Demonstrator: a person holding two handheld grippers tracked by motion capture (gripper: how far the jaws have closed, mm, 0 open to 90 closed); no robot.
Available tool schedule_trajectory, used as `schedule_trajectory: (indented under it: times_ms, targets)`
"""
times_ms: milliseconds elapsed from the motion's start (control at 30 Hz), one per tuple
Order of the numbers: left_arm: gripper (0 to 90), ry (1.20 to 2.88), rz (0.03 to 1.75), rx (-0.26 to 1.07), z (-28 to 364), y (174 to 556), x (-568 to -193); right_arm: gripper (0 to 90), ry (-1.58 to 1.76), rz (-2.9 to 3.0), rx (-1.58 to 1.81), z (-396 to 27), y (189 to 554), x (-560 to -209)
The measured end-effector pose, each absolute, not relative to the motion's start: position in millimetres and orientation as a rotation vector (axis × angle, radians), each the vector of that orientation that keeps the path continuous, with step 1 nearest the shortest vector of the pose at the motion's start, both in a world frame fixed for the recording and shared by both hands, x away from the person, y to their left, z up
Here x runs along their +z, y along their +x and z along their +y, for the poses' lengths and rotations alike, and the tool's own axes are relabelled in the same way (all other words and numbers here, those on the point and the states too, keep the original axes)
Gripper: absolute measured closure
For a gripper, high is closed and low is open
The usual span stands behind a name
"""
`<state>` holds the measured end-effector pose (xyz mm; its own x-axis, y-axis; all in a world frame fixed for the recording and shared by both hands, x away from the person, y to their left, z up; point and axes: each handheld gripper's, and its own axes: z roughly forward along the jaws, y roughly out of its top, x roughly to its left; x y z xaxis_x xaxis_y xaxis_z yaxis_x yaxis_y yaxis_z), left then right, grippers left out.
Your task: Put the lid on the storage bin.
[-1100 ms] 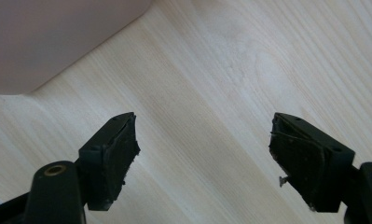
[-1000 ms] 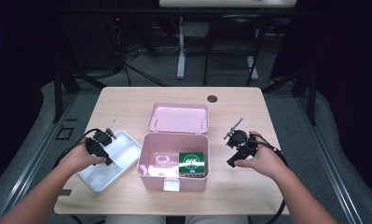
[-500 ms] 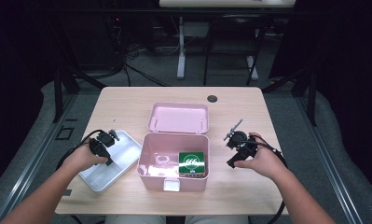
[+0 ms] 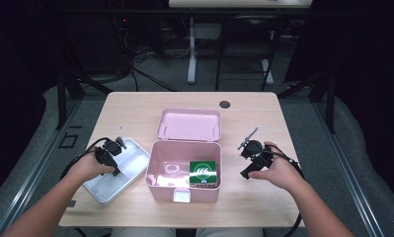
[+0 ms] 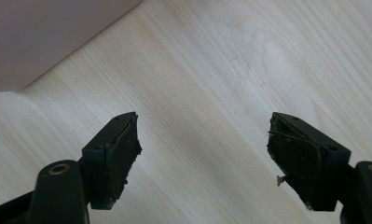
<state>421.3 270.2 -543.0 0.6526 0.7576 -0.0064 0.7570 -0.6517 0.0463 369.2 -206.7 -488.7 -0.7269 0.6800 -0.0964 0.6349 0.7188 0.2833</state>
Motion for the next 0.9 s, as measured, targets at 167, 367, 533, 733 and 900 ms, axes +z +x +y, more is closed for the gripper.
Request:
schedule_trajectory:
  times_ms: [167,367,533,733,900]
  targets:
    - [75.3,2.840,1.281,0.027,266.4,421.3,-543.1,24.5,1.060,2.734,0.345,-205.6,368.3,-491.6]
    - [85.9,2.853,1.273,0.058,264.2,420.6,-543.2,24.9,1.061,2.736,0.355,-204.3,368.0,-493.0]
    - [88.6,2.847,1.284,0.050,265.3,421.7,-543.0,24.9,1.057,2.732,0.359,-204.9,367.6,-492.5]
    - [89.0,2.847,1.294,0.012,266.3,423.0,-542.7,24.9,1.069,2.723,0.363,-206.8,366.8,-493.0]
    - [89.0,2.863,1.289,0.001,268.4,422.4,-541.6,24.9,1.075,2.723,0.364,-205.8,366.7,-495.8]
